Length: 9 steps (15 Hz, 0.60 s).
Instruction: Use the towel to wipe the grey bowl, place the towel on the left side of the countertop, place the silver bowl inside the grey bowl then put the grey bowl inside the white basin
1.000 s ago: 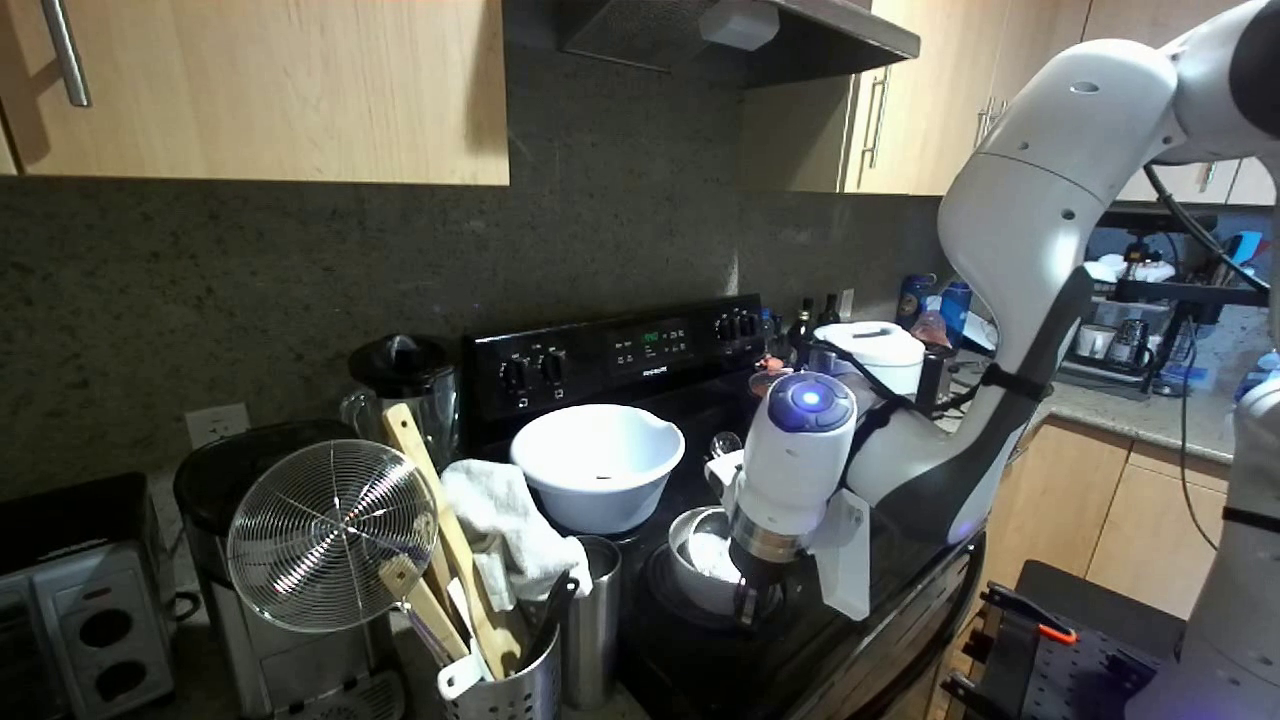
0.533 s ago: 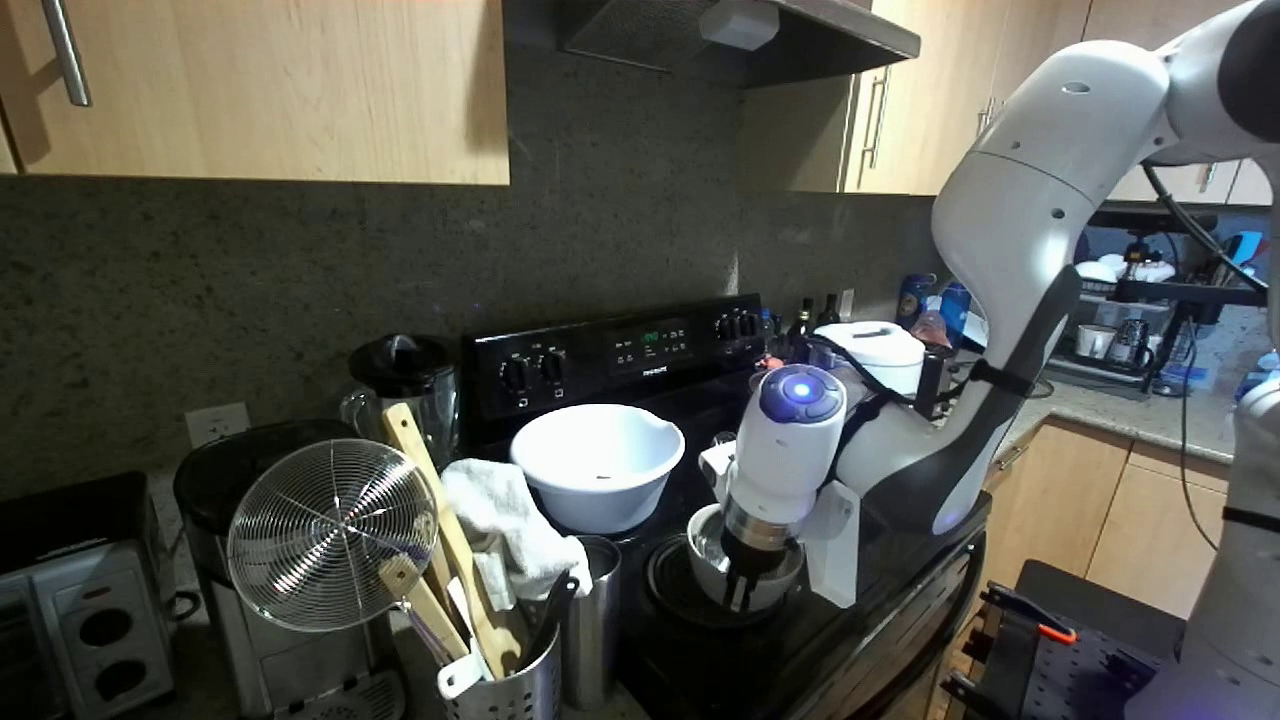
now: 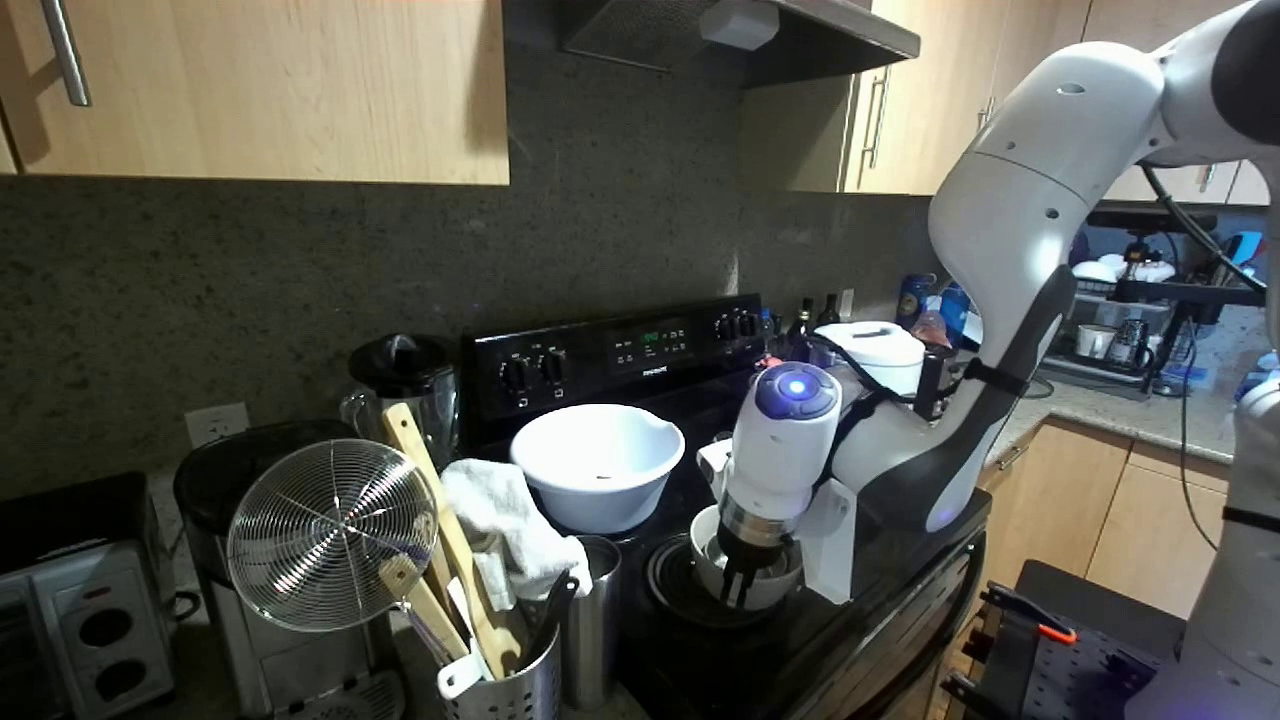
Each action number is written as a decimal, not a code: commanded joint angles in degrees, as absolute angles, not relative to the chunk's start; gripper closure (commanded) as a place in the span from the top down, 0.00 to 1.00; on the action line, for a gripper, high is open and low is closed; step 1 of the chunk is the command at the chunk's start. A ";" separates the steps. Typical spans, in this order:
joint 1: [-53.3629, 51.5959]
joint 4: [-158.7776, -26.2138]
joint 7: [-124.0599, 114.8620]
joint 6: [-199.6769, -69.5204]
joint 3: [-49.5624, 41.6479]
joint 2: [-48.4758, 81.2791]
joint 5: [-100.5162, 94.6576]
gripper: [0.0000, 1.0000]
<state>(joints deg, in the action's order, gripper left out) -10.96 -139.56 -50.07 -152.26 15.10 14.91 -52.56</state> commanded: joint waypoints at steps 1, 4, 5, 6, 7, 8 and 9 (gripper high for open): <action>-10.14 -137.90 -49.15 -151.23 15.14 14.05 -49.95 0.07; -8.93 -136.68 -46.68 -149.51 15.69 12.06 -45.27 0.07; -11.72 -136.27 -44.69 -149.44 12.81 11.28 -42.41 0.07; -11.90 -135.69 -43.45 -148.70 12.48 10.81 -40.61 0.07; -12.36 -135.16 -41.95 -147.98 11.89 10.21 -38.84 0.07; -12.84 -134.53 -40.87 -146.97 11.25 9.35 -37.56 0.07; -13.30 -134.00 -39.94 -145.84 10.73 8.43 -36.47 0.07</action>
<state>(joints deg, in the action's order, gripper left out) -10.95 -135.15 -43.16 -150.82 12.49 13.33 -39.92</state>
